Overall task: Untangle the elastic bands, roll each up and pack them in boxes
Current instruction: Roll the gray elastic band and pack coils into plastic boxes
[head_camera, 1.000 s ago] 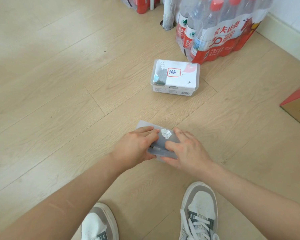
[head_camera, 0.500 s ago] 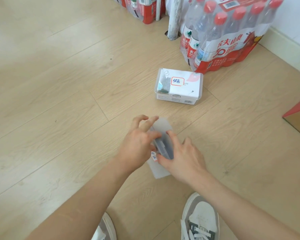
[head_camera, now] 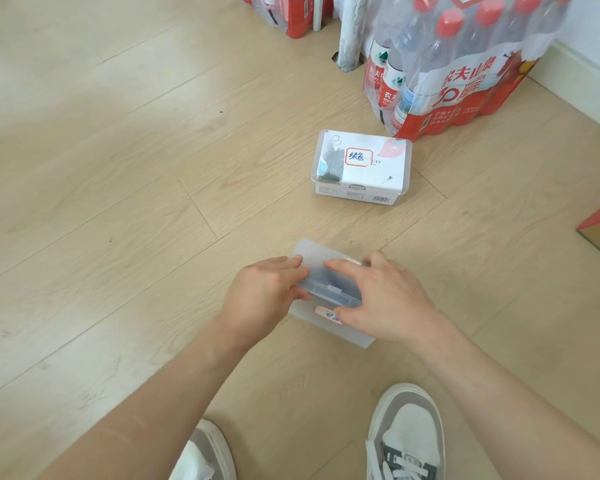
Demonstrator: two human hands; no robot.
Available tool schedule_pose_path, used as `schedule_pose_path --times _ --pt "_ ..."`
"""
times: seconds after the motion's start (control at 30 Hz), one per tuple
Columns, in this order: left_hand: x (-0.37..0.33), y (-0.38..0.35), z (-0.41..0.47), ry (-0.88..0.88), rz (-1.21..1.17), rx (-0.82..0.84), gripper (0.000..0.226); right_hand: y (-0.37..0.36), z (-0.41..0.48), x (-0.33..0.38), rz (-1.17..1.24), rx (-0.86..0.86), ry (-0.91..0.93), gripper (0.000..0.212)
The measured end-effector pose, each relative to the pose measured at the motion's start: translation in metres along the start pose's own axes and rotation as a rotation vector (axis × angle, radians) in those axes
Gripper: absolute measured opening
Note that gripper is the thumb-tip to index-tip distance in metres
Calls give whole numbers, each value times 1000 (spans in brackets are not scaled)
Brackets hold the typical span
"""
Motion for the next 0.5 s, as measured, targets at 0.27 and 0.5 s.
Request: schedule_pose_path --times 0.27,0.5 --pt "5 -7 -11 -164 101 -129 26 -6 0 13 -55 -33 57 66" --pt "15 2 6 225 -249 103 55 -25 -14 28 -89 -116 -126 73"
Point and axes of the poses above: each hand's wrist, its own z-axis towards the middle knuckle, its own y-axis out of the back of the hand, x = y × z, the point moved 4 cm from there along z, towards the middle knuckle, and after that the axes turned 12 degrees about y, right-handed, at the moved point
